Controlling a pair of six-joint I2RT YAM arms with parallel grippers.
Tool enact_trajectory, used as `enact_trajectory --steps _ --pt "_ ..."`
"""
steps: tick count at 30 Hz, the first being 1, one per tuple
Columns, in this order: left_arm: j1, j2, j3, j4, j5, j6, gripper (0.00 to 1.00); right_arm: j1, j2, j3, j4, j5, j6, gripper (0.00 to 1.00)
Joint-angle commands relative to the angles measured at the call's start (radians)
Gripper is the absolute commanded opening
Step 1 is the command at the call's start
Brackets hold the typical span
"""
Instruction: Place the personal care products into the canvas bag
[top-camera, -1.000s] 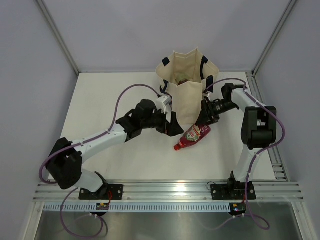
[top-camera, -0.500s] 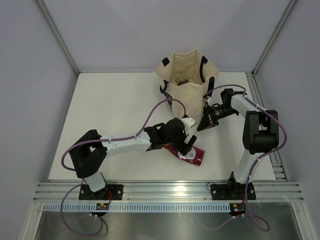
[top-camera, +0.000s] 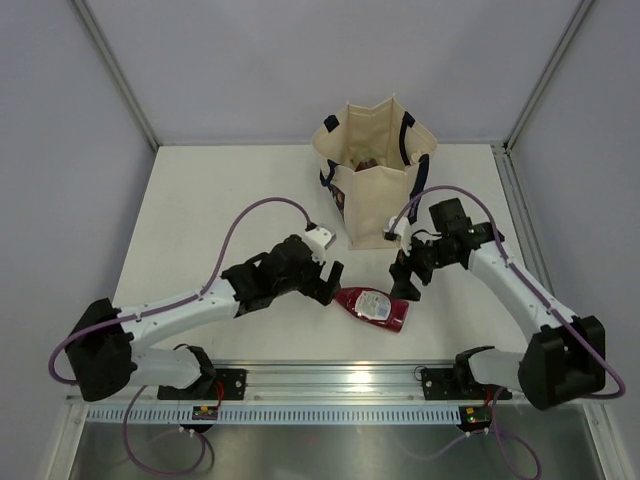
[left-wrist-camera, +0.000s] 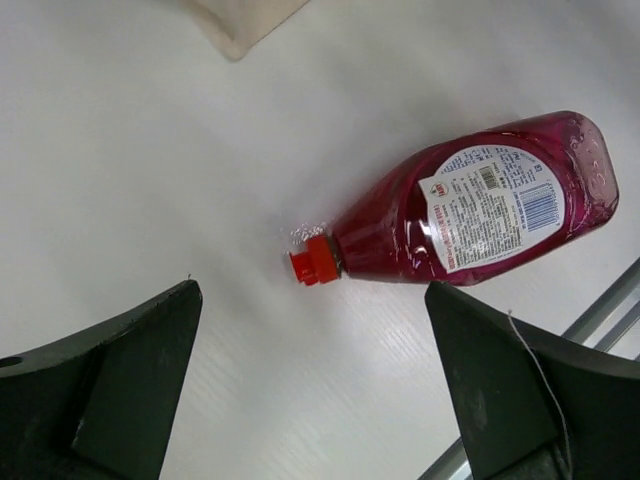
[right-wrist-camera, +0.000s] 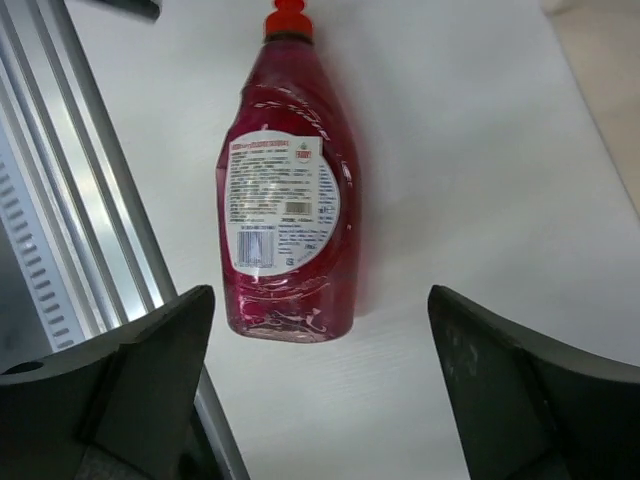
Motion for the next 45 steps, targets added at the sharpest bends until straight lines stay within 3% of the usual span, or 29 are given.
enact_trajectory --steps 1,5,10,20,27,28,31,32,34,35,38,40,45 --pt "0.009 -0.153 -0.069 0.038 -0.082 -0.138 0.99 0.162 -0.141 -0.107 0.201 0.154 -0.016 0.99" --pt "0.015 -0.305 -0.135 -0.003 -0.188 -0.199 0.99 0.405 -0.191 -0.149 0.338 0.396 0.199 1.00" --pt "0.018 -0.474 -0.198 -0.052 -0.290 -0.242 0.99 0.690 -0.058 -0.124 0.410 0.742 0.423 0.99" --pt "0.020 -0.649 -0.247 -0.131 -0.366 -0.264 0.99 0.793 0.189 -0.113 0.347 1.009 0.541 1.00" --pt "0.021 -0.657 -0.252 -0.120 -0.366 -0.255 0.99 0.790 0.295 -0.130 0.359 0.968 0.543 0.97" --pt "0.021 -0.653 -0.250 -0.119 -0.366 -0.255 0.99 0.790 0.324 -0.126 0.356 0.948 0.541 0.95" --pt "0.021 -0.648 -0.244 -0.109 -0.364 -0.250 0.99 0.783 0.354 -0.103 0.330 0.885 0.524 0.73" --pt "0.021 -0.643 -0.243 -0.108 -0.363 -0.248 0.99 0.775 0.357 -0.084 0.315 0.860 0.518 0.58" --pt "0.021 -0.640 -0.240 -0.102 -0.361 -0.247 0.99 0.734 0.358 -0.069 0.278 0.793 0.501 0.42" --pt "0.021 -0.637 -0.240 -0.100 -0.360 -0.247 0.99 0.714 0.355 -0.055 0.266 0.767 0.486 0.29" --pt "0.023 -0.631 -0.240 -0.088 -0.355 -0.242 0.99 0.613 0.343 -0.025 0.220 0.643 0.451 0.18" --pt "0.023 -0.625 -0.237 -0.074 -0.353 -0.236 0.99 0.556 0.328 0.000 0.157 0.502 0.383 0.00" --pt "0.024 -0.604 -0.221 -0.051 -0.335 -0.218 0.99 0.401 0.294 0.118 -0.057 0.155 0.112 0.00"
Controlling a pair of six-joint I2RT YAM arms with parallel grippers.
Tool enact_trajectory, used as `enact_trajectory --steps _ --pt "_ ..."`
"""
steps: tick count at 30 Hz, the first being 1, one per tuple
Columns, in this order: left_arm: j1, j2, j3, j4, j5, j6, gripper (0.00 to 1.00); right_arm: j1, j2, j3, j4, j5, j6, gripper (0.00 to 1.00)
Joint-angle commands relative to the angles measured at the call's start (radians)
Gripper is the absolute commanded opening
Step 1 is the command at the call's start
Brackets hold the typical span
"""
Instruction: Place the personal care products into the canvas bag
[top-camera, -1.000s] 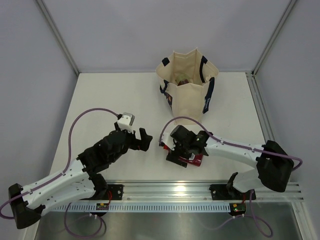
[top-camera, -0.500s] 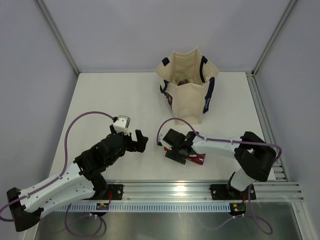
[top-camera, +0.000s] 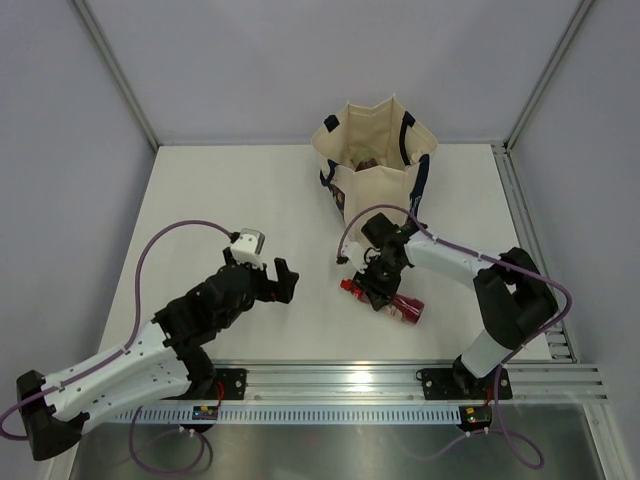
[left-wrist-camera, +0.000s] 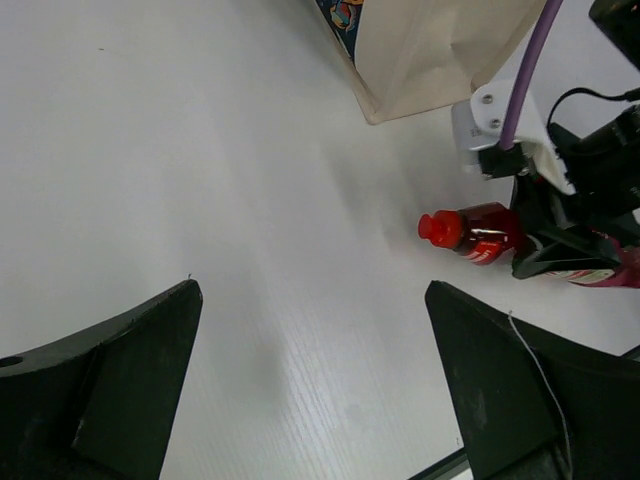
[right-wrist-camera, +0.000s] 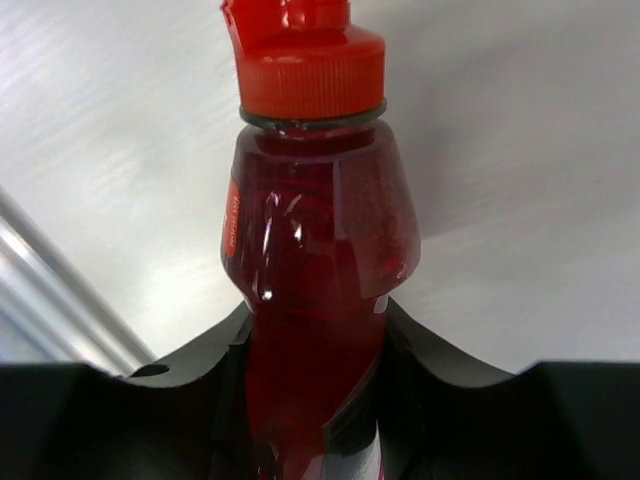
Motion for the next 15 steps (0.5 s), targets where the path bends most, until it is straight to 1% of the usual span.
enact_trajectory --steps 1,3,4,5,6,7,10,11,13,14,15 --pt "0.007 0.022 0.037 0.087 -0.005 0.019 0.99 -0.060 -0.036 0.112 -0.235 -0.410 -0.230 0.00" --pt "0.008 0.033 0.046 0.096 0.008 0.025 0.99 -0.089 -0.043 0.168 -0.310 -0.489 -0.297 0.00" --pt "0.008 0.042 0.049 0.096 0.009 0.027 0.99 -0.096 -0.038 0.192 -0.347 -0.575 -0.333 0.00" --pt "0.010 0.047 0.056 0.099 0.014 0.030 0.99 -0.103 -0.035 0.244 -0.379 -0.612 -0.356 0.00" --pt "0.010 0.051 0.060 0.102 0.015 0.030 0.99 -0.111 -0.032 0.275 -0.445 -0.649 -0.400 0.00" --pt "0.010 0.057 0.063 0.102 0.017 0.031 0.99 -0.123 -0.021 0.304 -0.479 -0.714 -0.423 0.00" --pt "0.011 0.065 0.069 0.109 0.020 0.033 0.99 -0.149 0.014 0.456 -0.594 -0.824 -0.465 0.00" --pt "0.013 0.067 0.070 0.110 0.021 0.031 0.99 -0.155 0.023 0.553 -0.635 -0.841 -0.456 0.00" --pt "0.014 0.068 0.075 0.112 0.021 0.031 0.99 -0.177 0.066 0.666 -0.649 -0.861 -0.408 0.00" --pt "0.014 0.068 0.078 0.110 0.021 0.031 0.99 -0.186 0.082 0.791 -0.640 -0.859 -0.341 0.00" --pt "0.016 0.068 0.080 0.110 0.020 0.031 0.99 -0.200 0.117 0.860 -0.622 -0.839 -0.294 0.00"
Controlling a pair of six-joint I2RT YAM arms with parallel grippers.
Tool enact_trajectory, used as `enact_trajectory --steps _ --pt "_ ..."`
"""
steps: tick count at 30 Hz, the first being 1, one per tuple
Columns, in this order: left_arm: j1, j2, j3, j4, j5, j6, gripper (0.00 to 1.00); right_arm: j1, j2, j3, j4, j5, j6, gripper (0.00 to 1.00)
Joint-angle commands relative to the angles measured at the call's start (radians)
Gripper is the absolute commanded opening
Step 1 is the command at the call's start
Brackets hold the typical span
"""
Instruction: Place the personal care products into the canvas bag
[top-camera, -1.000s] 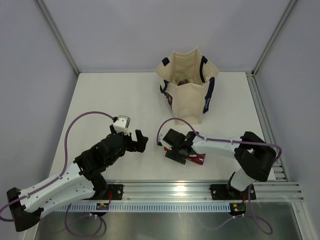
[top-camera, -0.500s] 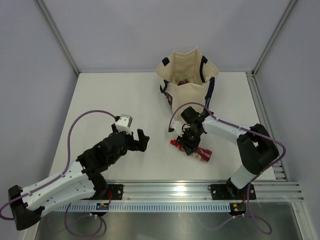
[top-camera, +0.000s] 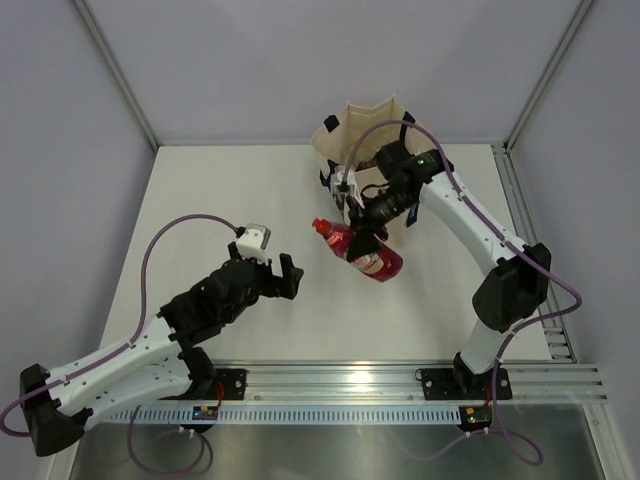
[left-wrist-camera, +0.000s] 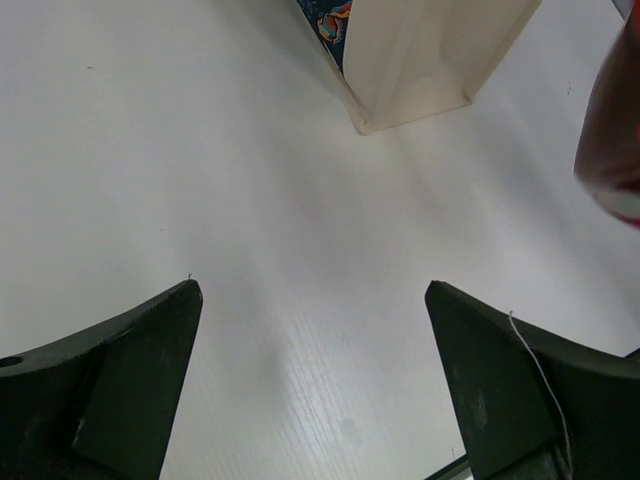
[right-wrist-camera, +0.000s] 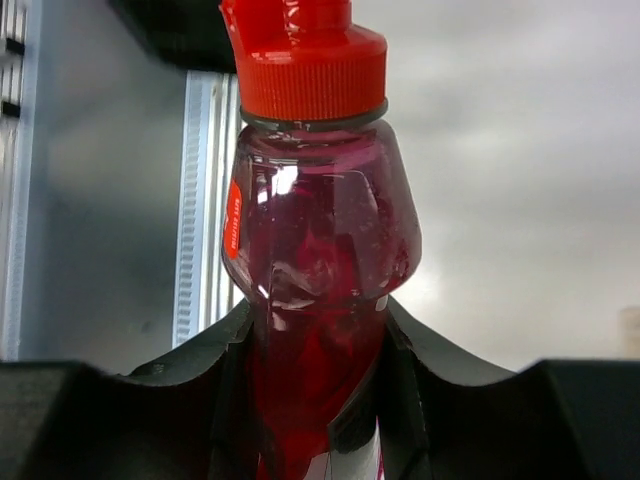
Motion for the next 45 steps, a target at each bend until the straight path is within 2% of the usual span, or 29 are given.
enact_trajectory --steps 1,2,4,5,7,8,9,12,14,17,20,24,27,29,30,31,34,36,37,38,40,41,45 --pt "0.006 0.000 0.050 0.068 0.000 0.008 0.99 -0.053 0.050 0.285 -0.057 -0.130 0.144 0.00" --pt "0.006 -0.002 0.050 0.068 -0.002 0.008 0.99 -0.085 0.071 0.425 -0.003 -0.114 0.257 0.00" --pt "0.009 -0.003 0.051 0.068 -0.002 0.008 0.99 -0.125 0.157 0.575 0.043 -0.075 0.355 0.00" --pt "0.009 -0.004 0.051 0.068 -0.002 0.008 0.99 -0.163 0.188 0.724 0.089 -0.061 0.440 0.00" --pt "0.011 -0.005 0.050 0.070 -0.002 0.008 0.99 -0.197 0.278 0.852 0.150 0.005 0.523 0.00" --pt "0.012 -0.004 0.050 0.073 -0.002 0.008 0.99 -0.220 0.298 0.930 0.234 0.040 0.595 0.00" --pt "0.014 -0.004 0.050 0.071 -0.002 0.009 0.99 -0.229 0.321 0.943 0.284 0.118 0.622 0.00" --pt "0.015 -0.002 0.053 0.074 -0.003 0.015 0.99 -0.246 0.314 0.869 0.509 0.328 0.700 0.00" --pt "0.017 0.001 0.056 0.074 -0.006 0.020 0.99 -0.246 0.305 0.783 0.657 0.407 0.721 0.00" --pt "0.018 0.001 0.050 0.080 -0.011 0.017 0.99 -0.246 0.318 0.720 0.771 0.510 0.720 0.00" --pt "0.021 0.003 0.045 0.087 -0.011 0.014 0.99 -0.248 0.372 0.727 0.763 0.561 0.702 0.00" --pt "0.026 0.000 0.042 0.083 -0.013 0.017 0.99 -0.251 0.388 0.695 0.646 0.449 0.673 0.00" --pt "0.032 -0.005 0.035 0.090 -0.013 0.022 0.99 -0.258 0.314 0.547 0.586 0.339 0.625 0.00" --pt "0.040 -0.007 0.027 0.097 -0.008 0.023 0.99 -0.266 0.276 0.418 0.588 0.338 0.631 0.00" --pt "0.043 -0.007 0.025 0.100 -0.005 0.023 0.99 -0.269 0.248 0.379 0.586 0.347 0.634 0.04" --pt "0.046 -0.007 0.019 0.106 0.003 0.025 0.99 -0.272 0.239 0.332 0.580 0.360 0.634 0.13" --pt "0.067 0.003 0.016 0.128 0.035 0.032 0.99 -0.281 0.246 0.322 0.520 0.383 0.627 0.22" --pt "0.089 0.010 0.024 0.134 0.055 0.038 0.99 -0.292 0.268 0.345 0.459 0.398 0.614 0.37" --pt "0.095 0.022 0.027 0.139 0.072 0.045 0.99 -0.294 0.271 0.374 0.441 0.400 0.610 0.50" --pt "0.107 0.026 0.034 0.143 0.078 0.049 0.99 -0.298 0.268 0.388 0.416 0.401 0.601 0.70" --pt "0.116 0.033 0.044 0.148 0.093 0.058 0.99 -0.303 0.256 0.423 0.410 0.427 0.591 0.95" --pt "0.123 0.039 0.053 0.148 0.095 0.060 0.99 -0.304 0.248 0.437 0.399 0.438 0.573 1.00" --pt "0.127 0.049 0.083 0.136 0.099 0.066 0.99 -0.317 0.255 0.612 0.301 0.504 0.580 1.00"
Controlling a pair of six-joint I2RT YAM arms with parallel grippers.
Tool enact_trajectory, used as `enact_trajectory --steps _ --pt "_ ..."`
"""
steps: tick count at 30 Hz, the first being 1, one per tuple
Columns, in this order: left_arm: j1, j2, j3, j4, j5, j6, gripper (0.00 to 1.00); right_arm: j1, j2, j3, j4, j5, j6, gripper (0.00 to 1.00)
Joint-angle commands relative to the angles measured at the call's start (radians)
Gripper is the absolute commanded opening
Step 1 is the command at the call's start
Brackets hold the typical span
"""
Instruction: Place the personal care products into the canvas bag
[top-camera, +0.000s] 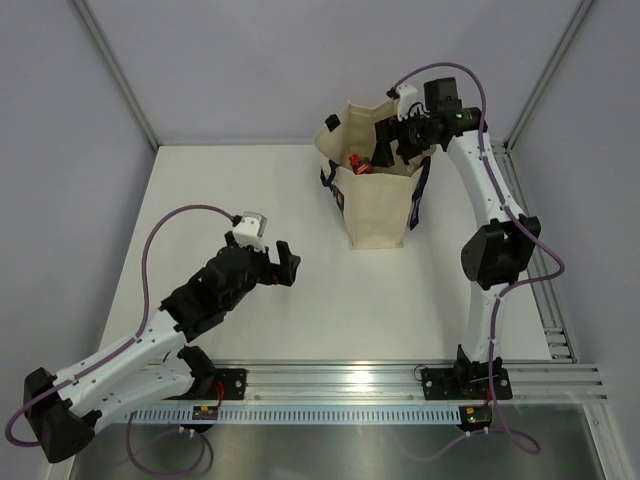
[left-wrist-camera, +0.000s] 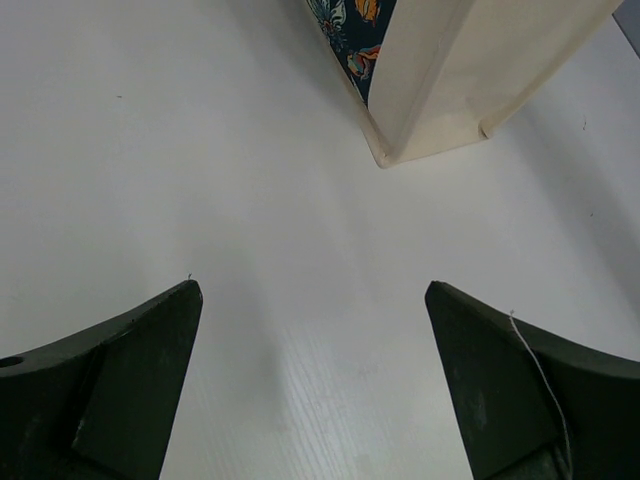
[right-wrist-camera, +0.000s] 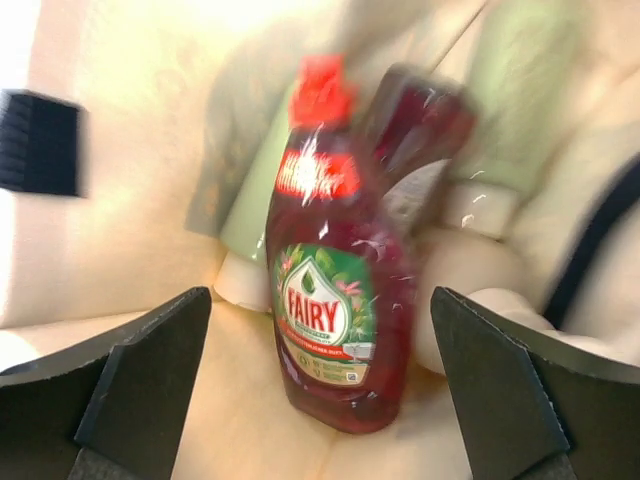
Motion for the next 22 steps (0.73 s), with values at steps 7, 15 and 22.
enact_trajectory --steps 7,15,22 --pt "0.010 0.019 0.181 -0.045 -0.005 0.036 0.99 -0.118 -0.168 0.200 -0.139 -0.004 0.135 0.99" --pt "0.011 -0.002 0.218 -0.081 -0.046 0.039 0.99 -0.144 -0.653 -0.411 0.254 0.415 0.133 0.99" --pt "0.011 -0.036 0.193 -0.082 -0.037 0.008 0.99 -0.151 -0.842 -0.661 0.281 0.499 0.204 1.00"
